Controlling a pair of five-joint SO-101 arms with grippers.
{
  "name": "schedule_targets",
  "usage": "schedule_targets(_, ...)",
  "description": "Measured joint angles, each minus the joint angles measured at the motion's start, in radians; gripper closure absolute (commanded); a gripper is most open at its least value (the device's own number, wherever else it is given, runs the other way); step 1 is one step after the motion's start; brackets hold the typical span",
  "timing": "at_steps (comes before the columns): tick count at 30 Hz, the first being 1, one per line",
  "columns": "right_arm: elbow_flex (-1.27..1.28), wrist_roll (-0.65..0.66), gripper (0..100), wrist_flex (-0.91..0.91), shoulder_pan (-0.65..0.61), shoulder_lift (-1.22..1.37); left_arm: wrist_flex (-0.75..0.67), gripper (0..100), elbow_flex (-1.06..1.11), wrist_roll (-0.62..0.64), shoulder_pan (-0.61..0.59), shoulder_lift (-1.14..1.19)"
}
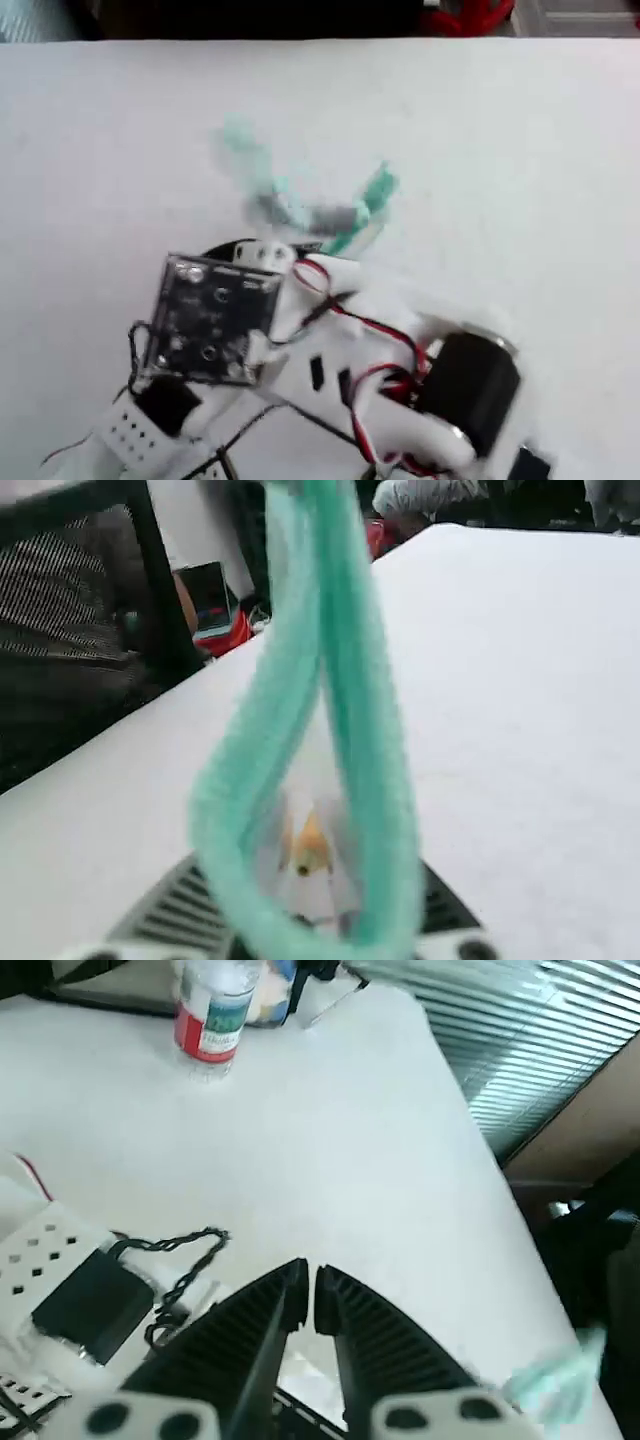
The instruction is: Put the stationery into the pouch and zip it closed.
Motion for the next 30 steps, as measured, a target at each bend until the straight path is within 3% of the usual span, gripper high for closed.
schedule_targets(6,-0.023,0.064,98.0,0.043,-0.006,0.025,-0.123,98,-0.158,0.0,0.002,0.37)
schedule_targets(9,-0.068,0.074,98.0,0.038,0.071,0.014,-0.152,98,-0.187,0.002,0.003,0.45)
schedule_targets(12,-0.12,0.074,98.0,-0.011,0.226,-0.017,-0.155,98,-0.189,0.0,0.003,0.454)
schedule_targets(16,-0.153,0.064,98.0,-0.135,0.537,-0.064,-0.144,98,-0.189,0.0,0.003,0.434)
schedule_targets(22,-0.052,-0.112,98.0,-0.239,0.977,-0.078,-0.052,98,-0.164,0.002,0.003,0.316)
schedule_targets(30,0.385,-0.144,98.0,-0.477,1.27,-0.078,0.074,98,-0.135,0.003,0.054,0.181)
